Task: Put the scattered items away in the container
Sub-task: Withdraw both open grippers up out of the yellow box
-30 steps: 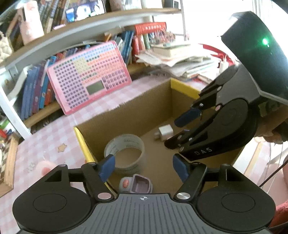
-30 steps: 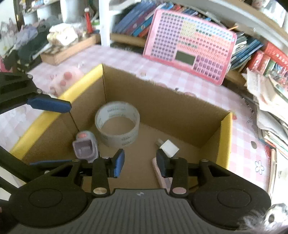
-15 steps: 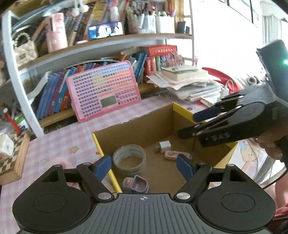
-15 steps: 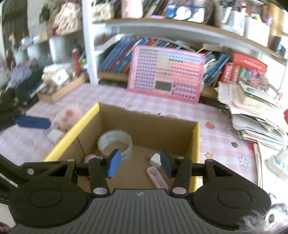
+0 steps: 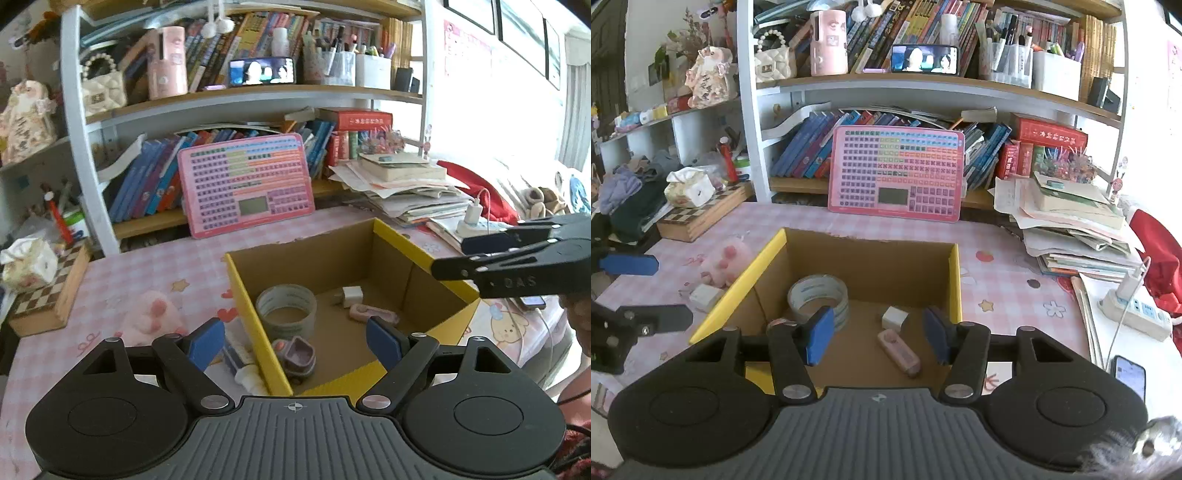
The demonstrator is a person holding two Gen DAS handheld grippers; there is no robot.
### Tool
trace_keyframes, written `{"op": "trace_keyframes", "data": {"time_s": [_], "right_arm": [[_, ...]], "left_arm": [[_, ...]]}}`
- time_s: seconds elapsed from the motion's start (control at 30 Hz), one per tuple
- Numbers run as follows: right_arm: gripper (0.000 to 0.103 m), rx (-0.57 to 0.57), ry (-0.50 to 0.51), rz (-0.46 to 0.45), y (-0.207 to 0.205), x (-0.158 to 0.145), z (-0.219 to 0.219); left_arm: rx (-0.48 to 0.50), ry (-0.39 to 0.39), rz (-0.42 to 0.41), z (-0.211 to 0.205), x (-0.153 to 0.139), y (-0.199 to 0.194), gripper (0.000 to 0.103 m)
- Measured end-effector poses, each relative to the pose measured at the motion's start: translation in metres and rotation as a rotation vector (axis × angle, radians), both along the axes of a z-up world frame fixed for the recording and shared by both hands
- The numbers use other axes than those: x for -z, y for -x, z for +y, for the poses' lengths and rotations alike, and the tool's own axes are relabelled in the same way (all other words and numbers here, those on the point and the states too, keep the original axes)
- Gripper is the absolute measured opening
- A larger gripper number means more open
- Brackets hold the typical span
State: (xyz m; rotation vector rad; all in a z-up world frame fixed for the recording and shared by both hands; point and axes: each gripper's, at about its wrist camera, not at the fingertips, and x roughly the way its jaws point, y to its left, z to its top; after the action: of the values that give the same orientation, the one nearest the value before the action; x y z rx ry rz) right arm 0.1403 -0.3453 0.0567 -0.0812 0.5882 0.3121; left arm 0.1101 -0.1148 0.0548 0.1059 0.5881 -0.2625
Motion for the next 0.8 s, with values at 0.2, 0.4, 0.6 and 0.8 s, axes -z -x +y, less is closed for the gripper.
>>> {"op": "trace_keyframes", "data": {"time_s": [0.2, 0.4, 0.6, 0.8], "right_arm": [[0.053, 0.066, 0.009, -0.003, 0.022, 0.007, 0.002], [0.060, 0.107, 0.050, 0.008, 0.044, 0.015, 0.011], [0.067, 0.148, 0.094, 0.009, 0.063, 0.023, 0.030], [0.068, 0.192, 0.120, 0.003, 0.076, 0.026, 0.050]], "left_arm": [[-0.013, 0.030, 0.022, 0.004, 0.007, 0.010, 0.086], [0.014, 0.041, 0.043, 0.010, 0.012, 0.012, 0.086], [0.061, 0.051, 0.074, 0.021, 0.019, 0.018, 0.087], [0.099, 0.044, 0.091, 0.041, 0.023, 0.023, 0.087]]}}
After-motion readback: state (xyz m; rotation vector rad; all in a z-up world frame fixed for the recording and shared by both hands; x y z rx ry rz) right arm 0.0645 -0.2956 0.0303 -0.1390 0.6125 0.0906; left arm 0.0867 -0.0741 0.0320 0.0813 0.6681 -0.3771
